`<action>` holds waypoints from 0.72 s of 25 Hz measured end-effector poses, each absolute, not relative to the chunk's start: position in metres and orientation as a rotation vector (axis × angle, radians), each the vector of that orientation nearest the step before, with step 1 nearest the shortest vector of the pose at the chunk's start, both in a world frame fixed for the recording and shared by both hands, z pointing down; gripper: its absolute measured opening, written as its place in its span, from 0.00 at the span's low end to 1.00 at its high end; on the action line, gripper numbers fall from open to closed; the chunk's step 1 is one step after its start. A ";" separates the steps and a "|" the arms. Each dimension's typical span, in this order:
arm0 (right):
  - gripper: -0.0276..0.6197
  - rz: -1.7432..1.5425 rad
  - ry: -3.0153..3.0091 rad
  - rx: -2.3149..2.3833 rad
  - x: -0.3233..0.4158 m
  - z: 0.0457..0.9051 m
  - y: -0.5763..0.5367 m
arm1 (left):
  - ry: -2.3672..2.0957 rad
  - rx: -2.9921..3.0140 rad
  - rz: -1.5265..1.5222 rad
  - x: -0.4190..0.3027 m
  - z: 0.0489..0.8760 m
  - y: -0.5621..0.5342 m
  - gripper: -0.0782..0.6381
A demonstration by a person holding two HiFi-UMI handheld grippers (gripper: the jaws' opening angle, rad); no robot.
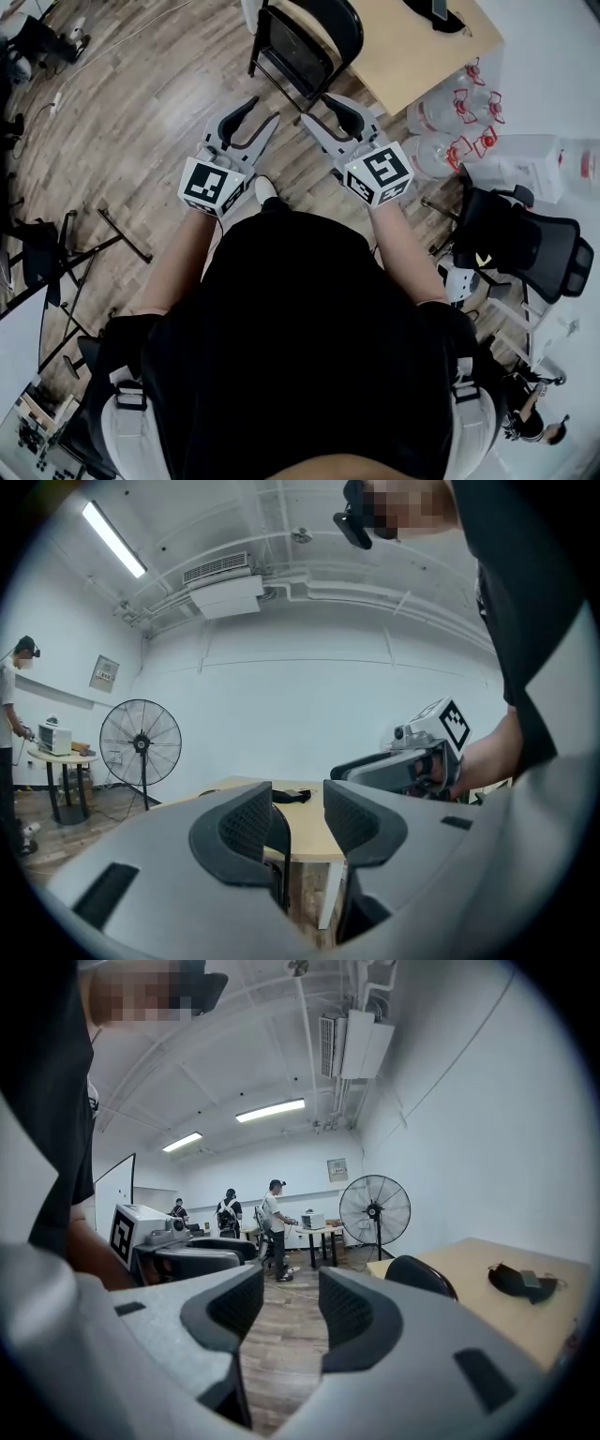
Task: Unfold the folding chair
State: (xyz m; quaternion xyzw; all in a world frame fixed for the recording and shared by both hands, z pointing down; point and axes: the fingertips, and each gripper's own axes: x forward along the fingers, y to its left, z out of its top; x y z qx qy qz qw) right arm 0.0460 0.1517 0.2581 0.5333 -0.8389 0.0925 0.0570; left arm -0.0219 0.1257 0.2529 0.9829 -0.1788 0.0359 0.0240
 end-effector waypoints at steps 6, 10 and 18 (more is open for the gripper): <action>0.33 0.321 -2.501 1.655 0.043 0.268 0.115 | -0.509 3.025 0.101 -0.028 0.262 0.079 0.34; 0.33 0.345 -2.482 1.673 0.043 0.273 0.096 | -0.508 3.012 0.069 -0.029 0.264 0.057 0.34; 0.33 0.344 -2.485 1.671 0.078 0.277 0.053 | -0.510 3.023 0.066 0.000 0.268 0.024 0.33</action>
